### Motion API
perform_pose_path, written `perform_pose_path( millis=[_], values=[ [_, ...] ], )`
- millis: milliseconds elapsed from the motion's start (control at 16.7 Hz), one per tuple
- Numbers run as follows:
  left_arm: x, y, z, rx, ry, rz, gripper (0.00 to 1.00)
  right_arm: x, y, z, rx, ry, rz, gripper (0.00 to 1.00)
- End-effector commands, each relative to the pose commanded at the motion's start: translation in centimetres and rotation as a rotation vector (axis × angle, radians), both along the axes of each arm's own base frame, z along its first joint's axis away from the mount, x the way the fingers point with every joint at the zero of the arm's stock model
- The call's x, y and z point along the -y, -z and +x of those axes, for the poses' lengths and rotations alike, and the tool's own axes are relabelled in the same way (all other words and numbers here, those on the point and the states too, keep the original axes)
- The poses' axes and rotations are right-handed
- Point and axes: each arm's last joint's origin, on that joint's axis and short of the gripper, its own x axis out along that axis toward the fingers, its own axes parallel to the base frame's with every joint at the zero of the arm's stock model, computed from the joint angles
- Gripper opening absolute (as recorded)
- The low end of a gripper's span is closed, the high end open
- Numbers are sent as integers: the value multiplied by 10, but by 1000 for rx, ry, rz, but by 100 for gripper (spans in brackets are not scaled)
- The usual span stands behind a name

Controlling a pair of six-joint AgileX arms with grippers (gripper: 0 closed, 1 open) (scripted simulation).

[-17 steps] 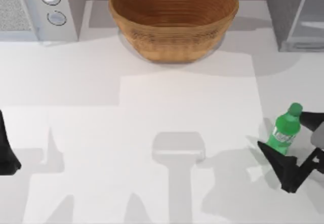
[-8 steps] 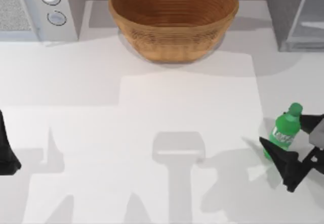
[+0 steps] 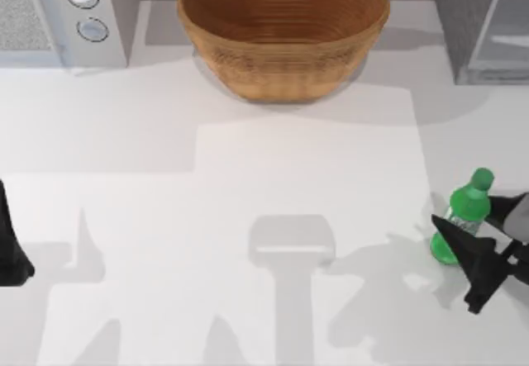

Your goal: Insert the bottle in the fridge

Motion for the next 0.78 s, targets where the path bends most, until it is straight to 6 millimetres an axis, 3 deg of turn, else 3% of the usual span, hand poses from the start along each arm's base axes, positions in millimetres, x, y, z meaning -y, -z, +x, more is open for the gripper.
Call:
perform_pose_path(
  millis=[600,780],
  values=[
    [0,0,0,0,0,0,100,1,0,0,-1,1,0,1],
    [0,0,0,0,0,0,100,9,-3,3,3,-5,-9,1]
  ],
)
